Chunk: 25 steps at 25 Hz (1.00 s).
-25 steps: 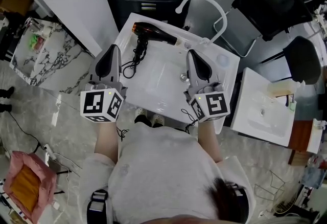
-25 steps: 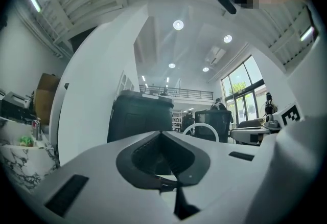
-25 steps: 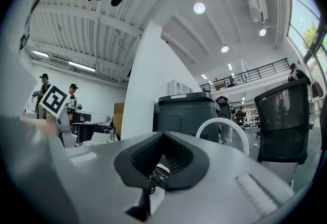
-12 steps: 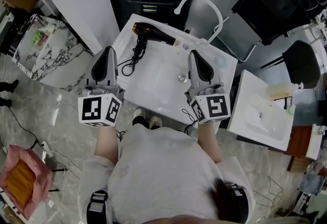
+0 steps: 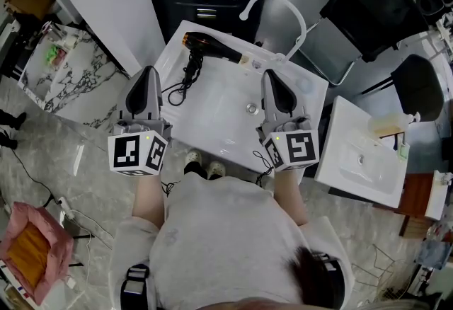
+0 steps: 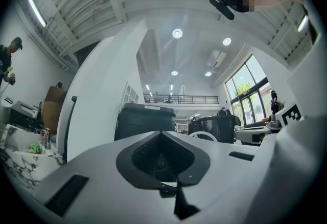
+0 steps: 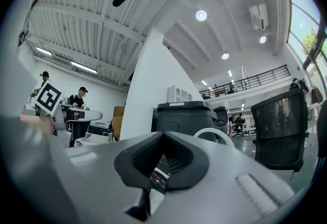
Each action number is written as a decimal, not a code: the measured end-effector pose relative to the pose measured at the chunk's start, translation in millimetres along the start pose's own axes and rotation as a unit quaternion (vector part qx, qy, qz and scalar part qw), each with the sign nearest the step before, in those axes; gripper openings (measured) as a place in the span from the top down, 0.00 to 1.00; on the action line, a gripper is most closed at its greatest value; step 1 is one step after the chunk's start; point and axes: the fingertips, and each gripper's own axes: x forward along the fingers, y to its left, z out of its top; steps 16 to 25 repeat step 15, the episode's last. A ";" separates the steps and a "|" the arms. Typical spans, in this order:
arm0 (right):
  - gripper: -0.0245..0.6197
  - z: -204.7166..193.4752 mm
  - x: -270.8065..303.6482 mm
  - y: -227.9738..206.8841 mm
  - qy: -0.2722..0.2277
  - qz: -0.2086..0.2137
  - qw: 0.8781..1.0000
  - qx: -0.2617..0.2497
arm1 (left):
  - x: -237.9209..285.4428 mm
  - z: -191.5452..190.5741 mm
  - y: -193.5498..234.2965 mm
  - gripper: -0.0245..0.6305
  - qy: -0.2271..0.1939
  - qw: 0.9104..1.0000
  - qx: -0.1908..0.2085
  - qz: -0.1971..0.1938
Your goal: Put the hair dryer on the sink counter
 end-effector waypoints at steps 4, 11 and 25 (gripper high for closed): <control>0.95 -0.1 3.6 1.1 0.002 0.001 1.000 -0.004 | 2.8 -2.7 0.3 0.95 0.004 1.000 0.023 -0.002; 0.95 -2.2 11.3 5.2 0.003 0.000 1.000 -0.004 | 6.6 -3.9 8.9 0.95 0.008 1.000 0.014 -0.004; 0.95 -1.1 17.8 8.2 0.005 0.003 1.000 -0.013 | 10.4 -2.4 14.0 0.95 0.007 1.000 0.014 -0.008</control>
